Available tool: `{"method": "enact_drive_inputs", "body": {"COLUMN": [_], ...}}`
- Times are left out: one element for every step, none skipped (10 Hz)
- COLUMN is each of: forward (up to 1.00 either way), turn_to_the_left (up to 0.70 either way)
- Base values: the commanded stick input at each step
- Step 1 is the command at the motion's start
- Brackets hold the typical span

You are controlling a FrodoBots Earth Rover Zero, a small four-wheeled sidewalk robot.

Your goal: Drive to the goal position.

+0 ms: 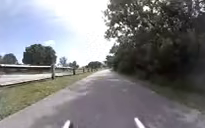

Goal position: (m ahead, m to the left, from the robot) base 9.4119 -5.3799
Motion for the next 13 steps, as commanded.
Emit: {"method": "enact_drive_inputs", "body": {"forward": [0.5, 0.5, 0.5, 0.5, 0.5, 0.5, 0.5, 0.5, 0.5, 0.5, 0.5, 0.5, 0.5], "turn_to_the_left": [0.0, 0.0, 0.0, 0.0, 0.0, 0.0, 0.0, 0.0, 0.0, 0.0, 0.0, 0.0, 0.0]}}
